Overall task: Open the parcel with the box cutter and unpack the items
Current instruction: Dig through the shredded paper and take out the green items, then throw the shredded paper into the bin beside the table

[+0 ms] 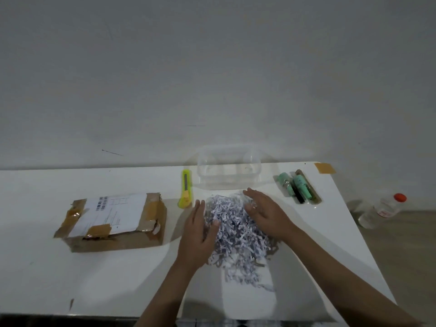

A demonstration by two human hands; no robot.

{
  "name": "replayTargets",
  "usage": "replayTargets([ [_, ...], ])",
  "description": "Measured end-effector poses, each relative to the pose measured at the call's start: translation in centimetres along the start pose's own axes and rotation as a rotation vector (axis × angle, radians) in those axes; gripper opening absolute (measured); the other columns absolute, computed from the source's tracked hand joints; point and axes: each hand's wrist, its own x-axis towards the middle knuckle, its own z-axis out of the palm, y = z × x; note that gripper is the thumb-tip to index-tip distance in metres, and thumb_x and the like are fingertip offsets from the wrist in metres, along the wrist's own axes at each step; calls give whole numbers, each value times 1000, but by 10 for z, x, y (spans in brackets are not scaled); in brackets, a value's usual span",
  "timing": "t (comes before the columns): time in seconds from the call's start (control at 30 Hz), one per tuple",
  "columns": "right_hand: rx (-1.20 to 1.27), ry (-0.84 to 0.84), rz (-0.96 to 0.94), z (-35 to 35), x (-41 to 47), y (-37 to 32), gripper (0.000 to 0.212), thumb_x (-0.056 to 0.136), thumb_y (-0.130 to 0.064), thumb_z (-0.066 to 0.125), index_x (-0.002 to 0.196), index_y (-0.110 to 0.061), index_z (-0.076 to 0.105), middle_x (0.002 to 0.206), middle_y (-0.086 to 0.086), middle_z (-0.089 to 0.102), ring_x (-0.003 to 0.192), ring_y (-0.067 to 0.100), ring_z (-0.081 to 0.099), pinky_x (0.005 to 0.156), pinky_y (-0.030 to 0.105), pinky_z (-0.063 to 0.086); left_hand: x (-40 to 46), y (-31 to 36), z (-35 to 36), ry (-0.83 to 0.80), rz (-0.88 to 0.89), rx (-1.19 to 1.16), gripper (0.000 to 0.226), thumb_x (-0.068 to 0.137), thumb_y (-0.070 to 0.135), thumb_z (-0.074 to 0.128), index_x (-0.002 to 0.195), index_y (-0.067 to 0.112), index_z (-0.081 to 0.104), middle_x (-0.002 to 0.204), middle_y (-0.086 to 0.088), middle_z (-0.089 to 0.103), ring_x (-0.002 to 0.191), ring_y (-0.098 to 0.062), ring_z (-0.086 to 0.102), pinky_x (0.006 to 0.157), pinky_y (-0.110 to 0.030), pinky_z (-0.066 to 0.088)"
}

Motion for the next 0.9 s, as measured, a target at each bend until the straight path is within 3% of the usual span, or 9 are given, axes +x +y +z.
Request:
replayTargets([
  [0.13, 26, -108, -6, 11, -6, -10, 90, 73, -85, 32, 141, -26, 41, 150, 0, 40, 137, 12, 36, 113, 41, 34, 2, 4, 14, -110, 44, -92, 74, 87, 68, 31, 148, 26, 22, 155, 7, 25, 142, -3, 19, 116, -43, 25],
  [0.27, -14, 73, -30, 3, -39, -10, 80, 74, -82, 39, 143, -43, 25, 158, -7, 19, 145, 8, 16, 117, 46, 24, -3, 9, 12, 15, 116, -78, 71, 87, 68, 36, 143, 25, 35, 150, 3, 37, 139, -8, 30, 113, -41, 31],
  [0.4, -64, 175, -15, 8, -91, -7, 105, 66, -78, 58, 149, -36, 11, 161, -8, -2, 147, 10, -1, 117, 52, 17, 11, 8, 0, 95, 146, -50, 79, 82, 73, 38, 140, 20, 40, 149, -4, 38, 138, -14, 32, 111, -36, 28],
  [0.47, -106, 158, 21, 19, -112, -12, 123, 56, -77, 67, 150, -34, 0, 159, -8, -15, 147, 12, -8, 115, 56, 20, 22, 7, -4, 29, 152, -66, 82, 81, 75, 38, 142, 19, 37, 151, -3, 34, 140, -12, 28, 111, -31, 25],
  [0.57, -226, 132, 76, 38, -124, -18, 141, 46, -82, 69, 148, -31, -14, 157, 0, -27, 145, 18, -21, 115, 57, 6, 42, 6, -1, -114, 171, -102, 84, 81, 75, 39, 145, 21, 31, 154, -1, 29, 142, -9, 22, 114, -31, 22],
  [0.67, -351, 158, 94, 50, -114, -21, 145, 44, -88, 62, 148, -27, -19, 157, 13, -23, 145, 30, -21, 111, 54, -2, 53, 5, 8, -248, 180, -95, 85, 80, 77, 36, 145, 23, 31, 154, 1, 28, 143, -10, 21, 117, -40, 21],
  [0.77, -347, 175, 105, 53, -96, -20, 143, 45, -88, 60, 148, -26, -17, 157, 14, -20, 145, 34, -18, 110, 55, 0, 48, 4, 16, -313, 222, 4, 74, 83, 74, 32, 143, 30, 34, 151, 3, 35, 142, -13, 25, 115, -52, 19],
  [0.9, -330, 150, 58, 53, -73, -19, 140, 45, -88, 59, 148, -29, -15, 158, 11, -20, 146, 33, -16, 111, 53, 2, 37, 1, 21, -352, 251, -103, 60, 93, 63, 30, 138, 26, 45, 143, 5, 47, 135, -10, 39, 110, -49, 30],
])
